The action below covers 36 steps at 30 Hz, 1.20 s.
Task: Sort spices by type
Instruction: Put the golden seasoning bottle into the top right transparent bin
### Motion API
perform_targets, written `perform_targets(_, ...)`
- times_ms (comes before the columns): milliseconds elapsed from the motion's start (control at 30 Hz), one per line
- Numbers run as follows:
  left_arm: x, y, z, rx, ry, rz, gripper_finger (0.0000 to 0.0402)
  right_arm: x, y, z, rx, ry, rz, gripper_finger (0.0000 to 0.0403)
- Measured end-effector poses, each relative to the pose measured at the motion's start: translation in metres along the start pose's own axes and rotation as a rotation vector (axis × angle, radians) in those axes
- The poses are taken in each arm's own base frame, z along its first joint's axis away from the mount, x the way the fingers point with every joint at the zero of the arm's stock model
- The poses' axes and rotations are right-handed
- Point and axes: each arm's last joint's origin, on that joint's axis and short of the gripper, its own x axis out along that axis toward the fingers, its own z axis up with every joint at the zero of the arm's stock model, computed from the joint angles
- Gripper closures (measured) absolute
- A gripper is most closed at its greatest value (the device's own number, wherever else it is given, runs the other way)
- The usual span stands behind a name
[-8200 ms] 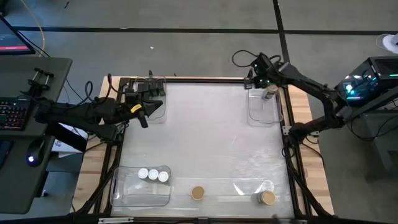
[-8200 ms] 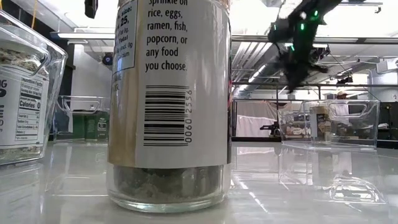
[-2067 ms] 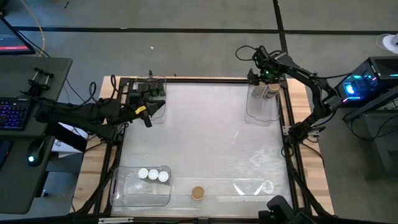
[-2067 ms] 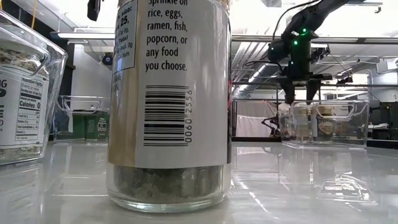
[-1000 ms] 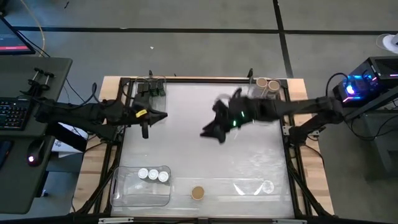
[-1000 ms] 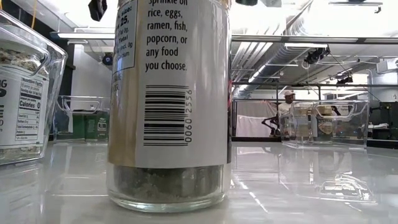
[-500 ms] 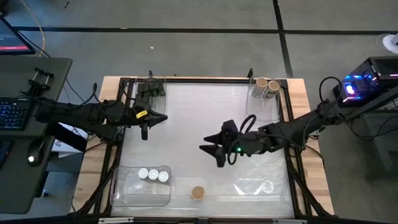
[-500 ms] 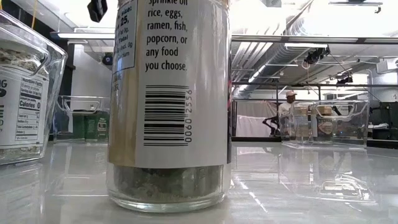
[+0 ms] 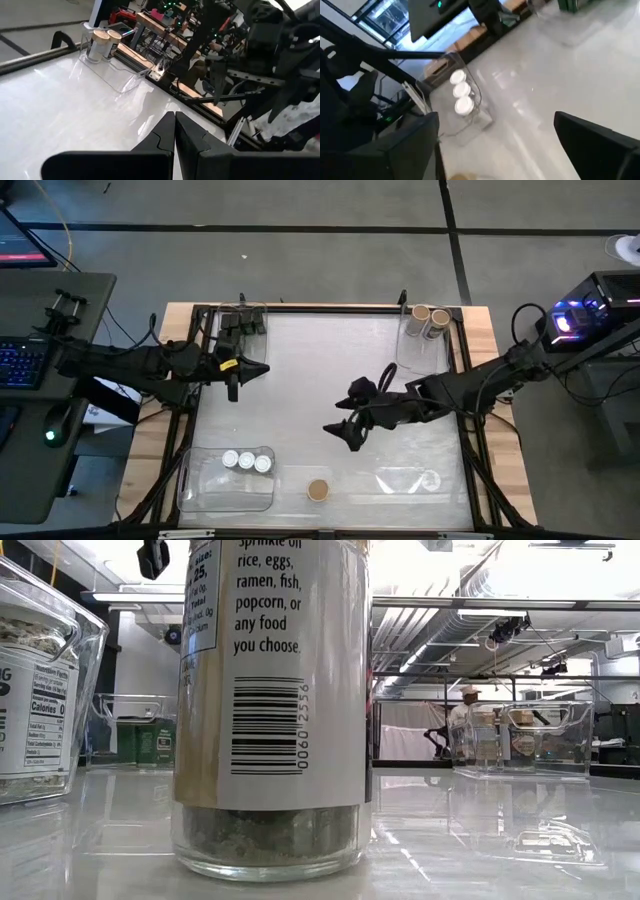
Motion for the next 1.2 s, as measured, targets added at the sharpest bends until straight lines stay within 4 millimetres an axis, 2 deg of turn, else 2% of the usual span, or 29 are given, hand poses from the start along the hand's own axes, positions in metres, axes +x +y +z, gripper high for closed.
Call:
perform_targets(67,0.000,0.000,0.000,-0.024,0.000,0.000,0.0401,0.000,-0.001,-0.002,0.030,0.035,0.000,0.0010)
perform_targets(167,0.000,0.000,0.000,-0.045,0.000,0.000,0.0402,-0.001,-0.002,-0.008,0.066,0.162,0.050,0.0023)
perform_targets(300,0.000,0.000,0.000,-0.052,-0.002,0.004,0.0401,0.004,0.001,-0.013,0.016,0.192,0.071,0.0028)
perform_targets(400,0.000,0.000,0.000,-0.061,-0.006,0.010,0.0402,0.015,0.007,-0.016,-0.029,0.194,0.147,0.0027)
perform_targets(533,0.000,0.001,-0.001,-0.058,0.000,0.018,0.0402,0.048,0.022,-0.028,-0.174,0.258,0.257,0.0027)
perform_targets(667,0.000,0.002,-0.001,-0.055,0.009,0.023,0.0401,0.080,0.026,-0.050,-0.415,0.432,0.165,0.0027)
perform_targets(867,0.000,0.002,-0.002,-0.038,0.010,0.024,0.0402,0.116,0.036,-0.069,-0.558,0.570,0.140,0.0027)
perform_targets(1033,0.000,0.002,-0.002,-0.027,0.014,0.026,0.0401,0.128,0.057,-0.083,-0.621,0.602,0.250,0.0027)
perform_targets(1200,0.000,0.002,-0.002,-0.024,0.019,0.030,0.0401,0.128,0.067,-0.094,-0.698,0.582,0.244,0.0027)
